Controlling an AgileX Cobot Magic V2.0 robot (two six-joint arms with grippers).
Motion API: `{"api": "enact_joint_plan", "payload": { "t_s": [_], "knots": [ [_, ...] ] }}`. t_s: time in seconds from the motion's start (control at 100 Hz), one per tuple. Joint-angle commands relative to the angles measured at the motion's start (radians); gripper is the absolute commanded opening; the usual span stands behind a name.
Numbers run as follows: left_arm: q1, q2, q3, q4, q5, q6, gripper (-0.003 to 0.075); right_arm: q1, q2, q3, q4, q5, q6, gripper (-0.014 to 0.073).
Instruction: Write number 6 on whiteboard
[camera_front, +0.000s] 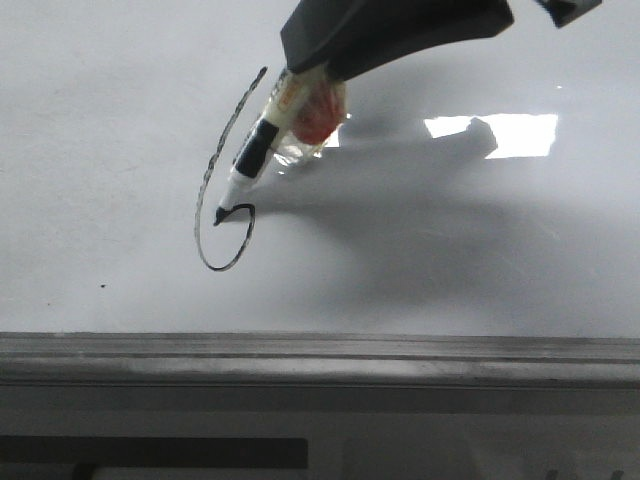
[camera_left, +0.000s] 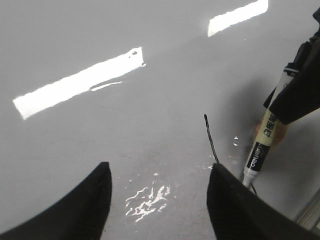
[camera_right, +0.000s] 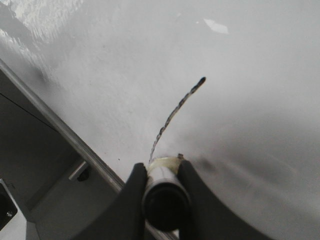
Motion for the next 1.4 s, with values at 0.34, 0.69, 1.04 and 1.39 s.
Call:
{"api": "enact_joint_plan", "payload": {
  "t_s": [0.34,0.69,1.04,1.39],
  "knots": [
    [-0.307,0.246,-0.033,0.014,-0.208,-0.006,0.0388,0.164,-0.091,-0.030,-0.006,-0.063,-0.018,-0.0049],
    [-0.359,0.386,-0.033,-0.013,-0.292,-0.004,0.0388,0.184,-0.092,-0.030,-0.006,-0.013,-0.018,-0.0049],
    [-0.359,0.394,-0.033,-0.013,-0.275,-0.004,-0.0018,0.184,-0.092,-0.030,0.000,-0.007,-0.018,-0.0049],
    [-0.359,0.394,-0.033,-0.017,-0.266,-0.004,-0.0019,0.184,-0.092,-0.030,0.022,0.004,-0.018,0.0041]
  ]
}}
